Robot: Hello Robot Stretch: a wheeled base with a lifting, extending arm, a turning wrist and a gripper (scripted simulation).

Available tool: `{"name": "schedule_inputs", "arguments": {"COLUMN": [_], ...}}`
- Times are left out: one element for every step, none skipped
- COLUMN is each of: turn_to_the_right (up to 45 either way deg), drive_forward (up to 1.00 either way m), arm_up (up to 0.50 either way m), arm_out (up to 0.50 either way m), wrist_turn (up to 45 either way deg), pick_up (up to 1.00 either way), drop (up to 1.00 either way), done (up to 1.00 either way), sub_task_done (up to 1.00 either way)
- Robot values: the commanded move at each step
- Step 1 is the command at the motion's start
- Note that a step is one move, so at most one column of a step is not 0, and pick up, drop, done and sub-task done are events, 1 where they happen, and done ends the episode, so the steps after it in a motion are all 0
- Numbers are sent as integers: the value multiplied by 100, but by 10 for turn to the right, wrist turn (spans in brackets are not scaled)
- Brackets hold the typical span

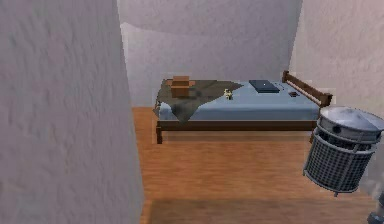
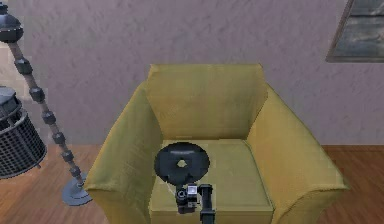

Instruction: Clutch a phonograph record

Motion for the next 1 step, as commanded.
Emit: {"name": "schedule_inputs", "arguments": {"turn_to_the_right": [0], "drive_forward": [0], "arm_up": [0], "arm_out": [0], "wrist_turn": [0], "pick_up": [0], "drop": [0], "done": [100], "sub_task_done": [0]}}
